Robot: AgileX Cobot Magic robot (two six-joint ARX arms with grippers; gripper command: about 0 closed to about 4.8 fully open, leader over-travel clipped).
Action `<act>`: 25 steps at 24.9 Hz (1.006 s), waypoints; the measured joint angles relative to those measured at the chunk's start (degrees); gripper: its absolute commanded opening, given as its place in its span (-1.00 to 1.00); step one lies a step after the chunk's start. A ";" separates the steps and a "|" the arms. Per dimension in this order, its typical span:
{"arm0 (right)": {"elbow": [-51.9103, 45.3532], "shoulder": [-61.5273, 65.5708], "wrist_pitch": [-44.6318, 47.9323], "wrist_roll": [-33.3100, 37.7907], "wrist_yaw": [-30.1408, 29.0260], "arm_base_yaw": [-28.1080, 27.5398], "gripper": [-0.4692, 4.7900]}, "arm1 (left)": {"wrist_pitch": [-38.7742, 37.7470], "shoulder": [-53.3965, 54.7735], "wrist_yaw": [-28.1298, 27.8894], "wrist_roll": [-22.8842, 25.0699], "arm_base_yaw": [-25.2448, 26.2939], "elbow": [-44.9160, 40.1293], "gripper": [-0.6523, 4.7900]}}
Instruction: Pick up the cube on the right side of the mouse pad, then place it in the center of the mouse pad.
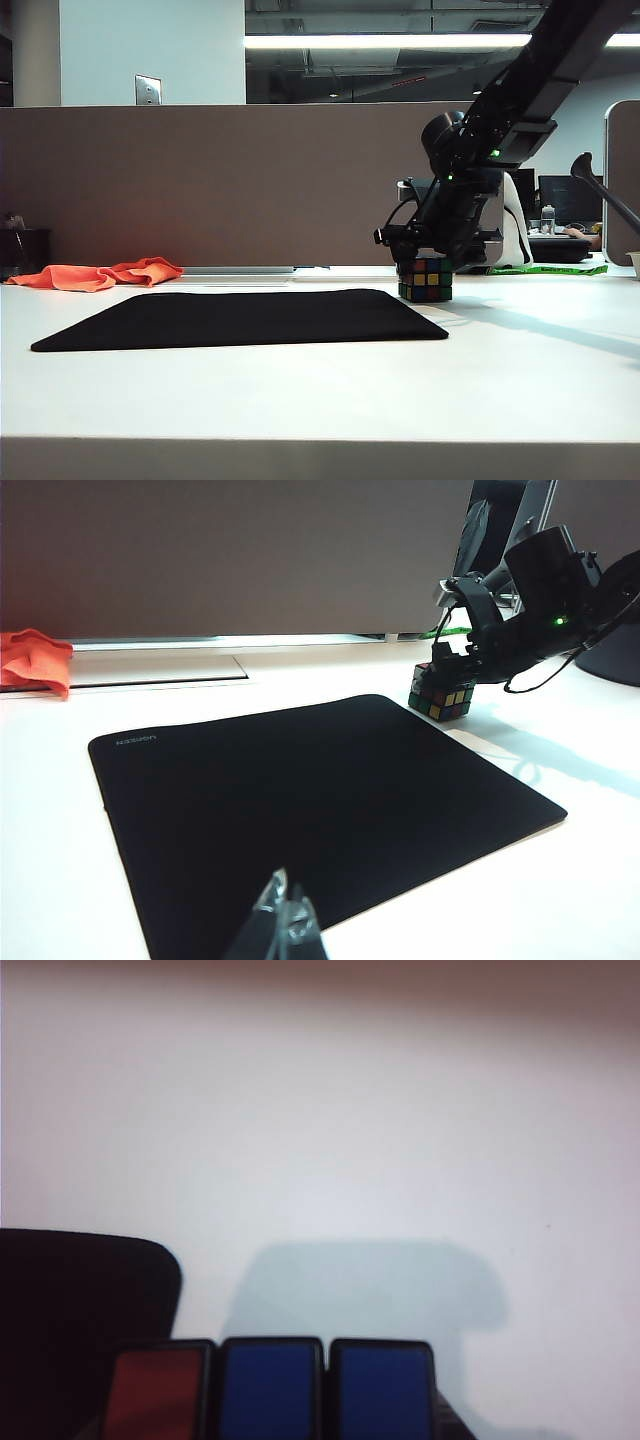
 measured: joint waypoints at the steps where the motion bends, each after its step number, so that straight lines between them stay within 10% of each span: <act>1: 0.00 -0.26 -0.02 0.02 -0.02 0.02 0.17 | 0.00 0.02 0.00 0.00 0.00 0.00 -0.78; 25: 0.02 -4.59 -4.24 0.00 -5.84 16.50 0.17 | 0.37 0.02 0.00 0.00 0.00 0.00 -0.78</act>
